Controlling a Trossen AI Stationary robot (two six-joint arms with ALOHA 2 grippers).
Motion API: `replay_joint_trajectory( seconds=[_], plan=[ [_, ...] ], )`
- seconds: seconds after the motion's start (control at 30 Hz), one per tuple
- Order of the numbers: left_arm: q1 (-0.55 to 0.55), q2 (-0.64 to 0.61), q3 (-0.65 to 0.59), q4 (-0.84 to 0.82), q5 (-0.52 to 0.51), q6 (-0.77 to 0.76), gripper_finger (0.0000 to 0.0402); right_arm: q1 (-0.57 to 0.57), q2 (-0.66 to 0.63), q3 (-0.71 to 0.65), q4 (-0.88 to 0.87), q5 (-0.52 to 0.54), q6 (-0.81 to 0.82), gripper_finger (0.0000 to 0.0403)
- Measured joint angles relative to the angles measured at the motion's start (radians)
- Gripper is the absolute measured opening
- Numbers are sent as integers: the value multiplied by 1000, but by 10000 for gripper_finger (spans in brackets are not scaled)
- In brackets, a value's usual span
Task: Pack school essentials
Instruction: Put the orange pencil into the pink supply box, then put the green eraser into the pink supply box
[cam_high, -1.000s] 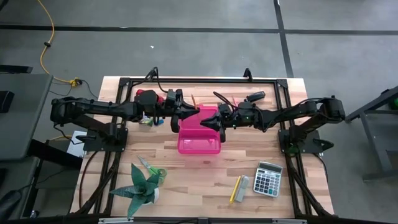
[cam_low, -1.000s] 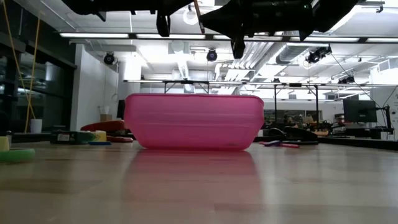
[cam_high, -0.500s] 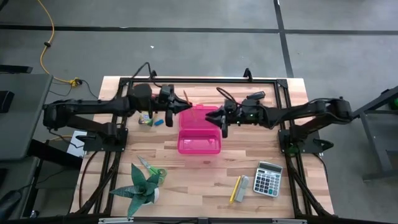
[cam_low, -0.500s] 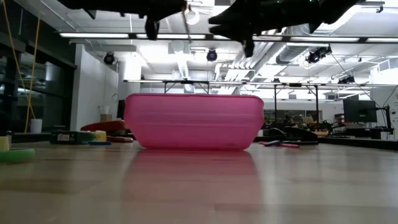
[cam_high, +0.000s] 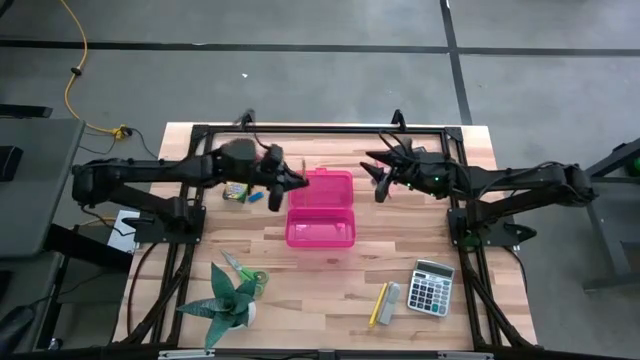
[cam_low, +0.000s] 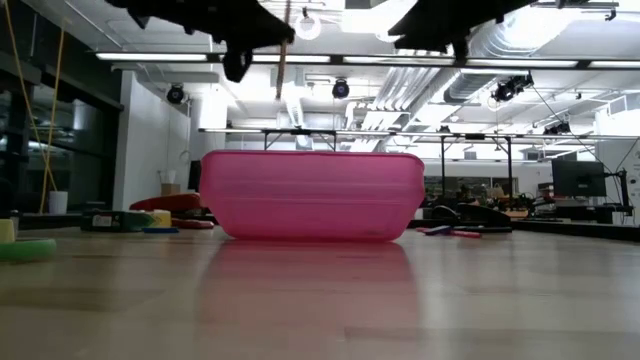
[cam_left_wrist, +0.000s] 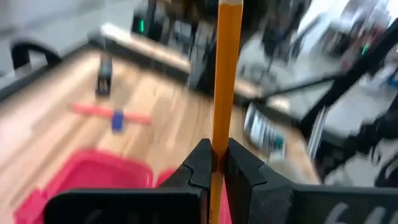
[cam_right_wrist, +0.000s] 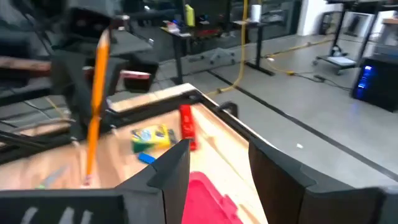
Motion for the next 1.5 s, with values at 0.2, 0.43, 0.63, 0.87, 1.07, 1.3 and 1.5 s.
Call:
replay_joint_trajectory(
  seconds=[0.2, 0.43, 0.63, 0.87, 1.07, 1.3, 1.5],
  plan=[
    [-48, 199, 201, -290, -1, 142, 6, 0, -4, 0, -56, 17, 8, 158],
    [-96, 437, 384, -461, -74, 314, 6, 0, -4, 0, -80, 18, 31, 158],
    [-128, 586, 491, -588, -124, 419, 5, 0, -4, 0, -111, 21, 31, 158],
    [-153, 657, 510, -639, -124, 463, 6, 0, -4, 0, -129, 47, 31, 158],
    [-166, 687, 510, -645, -127, 442, 25, 0, -4, 0, -137, 47, 31, 158],
    [-167, 710, 510, -648, -126, 451, 51, 0, -4, 0, -137, 47, 31, 158],
    [-165, 711, 510, -644, -120, 462, 93, 0, -4, 0, -139, 47, 31, 158]
  ],
)
